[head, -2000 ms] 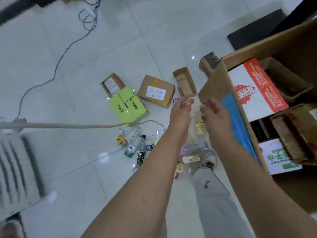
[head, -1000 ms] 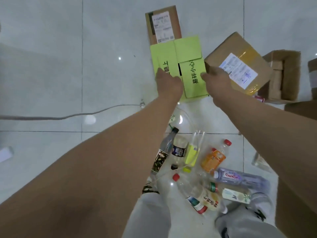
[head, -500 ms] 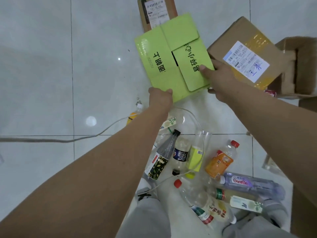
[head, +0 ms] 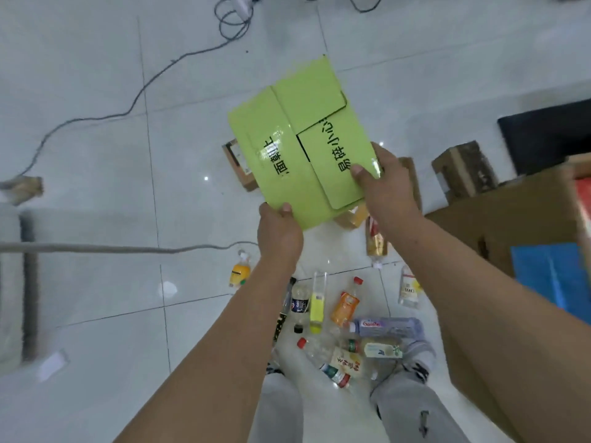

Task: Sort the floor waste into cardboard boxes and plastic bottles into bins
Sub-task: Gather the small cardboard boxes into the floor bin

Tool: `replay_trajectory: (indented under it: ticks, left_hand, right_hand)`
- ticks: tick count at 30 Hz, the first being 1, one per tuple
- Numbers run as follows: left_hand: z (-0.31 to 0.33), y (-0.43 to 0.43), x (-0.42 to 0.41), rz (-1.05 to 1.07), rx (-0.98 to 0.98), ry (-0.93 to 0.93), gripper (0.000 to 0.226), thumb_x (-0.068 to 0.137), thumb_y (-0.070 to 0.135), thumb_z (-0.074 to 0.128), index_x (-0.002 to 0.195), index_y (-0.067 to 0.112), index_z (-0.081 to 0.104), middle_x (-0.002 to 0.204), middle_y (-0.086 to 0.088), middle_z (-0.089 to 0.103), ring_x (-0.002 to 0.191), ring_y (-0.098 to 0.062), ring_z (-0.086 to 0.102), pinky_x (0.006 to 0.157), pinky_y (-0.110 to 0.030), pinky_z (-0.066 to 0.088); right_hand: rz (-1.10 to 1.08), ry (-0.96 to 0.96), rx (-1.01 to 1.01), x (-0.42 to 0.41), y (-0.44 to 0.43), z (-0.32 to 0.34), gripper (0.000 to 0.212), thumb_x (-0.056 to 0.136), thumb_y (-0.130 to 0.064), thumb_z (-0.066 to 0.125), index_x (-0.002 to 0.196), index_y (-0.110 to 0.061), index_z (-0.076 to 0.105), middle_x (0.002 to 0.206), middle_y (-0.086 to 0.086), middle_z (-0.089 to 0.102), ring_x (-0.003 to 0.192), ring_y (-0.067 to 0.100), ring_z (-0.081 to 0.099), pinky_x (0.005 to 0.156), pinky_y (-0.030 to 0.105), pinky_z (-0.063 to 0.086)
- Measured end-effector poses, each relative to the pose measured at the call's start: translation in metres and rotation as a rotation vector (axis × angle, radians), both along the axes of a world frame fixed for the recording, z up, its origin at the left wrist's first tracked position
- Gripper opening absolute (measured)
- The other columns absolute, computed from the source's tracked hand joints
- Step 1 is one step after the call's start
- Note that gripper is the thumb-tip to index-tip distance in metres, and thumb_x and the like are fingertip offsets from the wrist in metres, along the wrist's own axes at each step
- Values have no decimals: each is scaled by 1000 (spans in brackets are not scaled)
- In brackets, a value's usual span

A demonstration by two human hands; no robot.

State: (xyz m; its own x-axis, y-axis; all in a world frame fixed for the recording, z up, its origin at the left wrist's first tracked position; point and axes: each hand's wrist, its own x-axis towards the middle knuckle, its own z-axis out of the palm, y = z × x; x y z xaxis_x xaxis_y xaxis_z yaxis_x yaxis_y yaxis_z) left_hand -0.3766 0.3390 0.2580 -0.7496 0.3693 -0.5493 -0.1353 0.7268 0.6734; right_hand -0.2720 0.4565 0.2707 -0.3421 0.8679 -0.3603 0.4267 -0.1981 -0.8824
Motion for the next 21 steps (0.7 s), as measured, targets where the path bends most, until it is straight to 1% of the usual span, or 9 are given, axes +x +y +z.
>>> replay_trajectory:
  ticks: [1,4,7,9,13,15,17,19,21]
  left_hand:
    - [22,11,11,-49,14,33,34,103,27,33,129,5,41,116,-8,55,103,-27,53,79,-31,38]
    - [76,50,55,-213,76,73,32,103,28,34,127,9,43,106,-1,50,101,-26,53,79,-32,40]
    - [118,100,117,-371,111,84,28,103,28,36,117,5,45,102,-7,52,101,-30,53,72,-32,36]
    - [144,130,162,-469,149,90,29,103,28,36,116,4,45,105,-10,55,98,-28,54,67,-33,33]
    - [195,166,254,-652,264,56,30,103,29,35,119,5,44,103,-5,54,94,-25,52,74,-33,39]
    - [205,169,299,-714,269,21,34,102,35,35,122,9,44,112,-6,55,101,-26,54,84,-38,46]
    - [205,164,339,-794,251,18,41,97,45,34,126,16,42,129,-7,52,115,-25,53,94,-43,45]
    - [200,145,372,-850,218,-63,38,99,41,38,126,16,42,120,2,54,111,-19,53,89,-33,43]
    - [191,121,399,-892,177,-171,31,101,32,41,123,11,44,107,2,55,102,-22,56,79,-31,42]
  right_hand:
    - [-34,12,22,16,7,22,39,96,-14,57,135,-18,56,116,-5,66,99,9,61,75,7,49]
    - [-167,25,69,78,33,83,40,95,-15,57,135,-22,56,117,-7,67,107,10,64,93,32,54]
    - [-317,10,125,155,57,138,45,95,-19,57,140,-22,51,125,-6,65,114,12,62,100,38,51]
    - [-415,9,168,209,68,169,45,96,-17,56,141,-21,50,127,-5,63,116,12,60,103,39,49]
    - [-558,16,193,313,73,219,46,99,-19,54,144,-25,45,128,-10,61,117,6,59,101,32,51]
    - [-611,1,206,363,68,233,48,98,-23,55,145,-25,45,131,-9,61,119,6,58,101,33,51]
    - [-649,-25,198,407,57,238,52,95,-26,57,146,-26,44,134,-8,60,122,10,58,103,39,50]
    - [-659,-71,169,448,39,233,51,94,-29,57,143,-32,46,134,-11,60,122,10,58,103,43,50]
    - [-652,-95,117,481,18,222,43,97,-25,56,137,-40,51,129,-14,62,119,8,59,102,42,50]
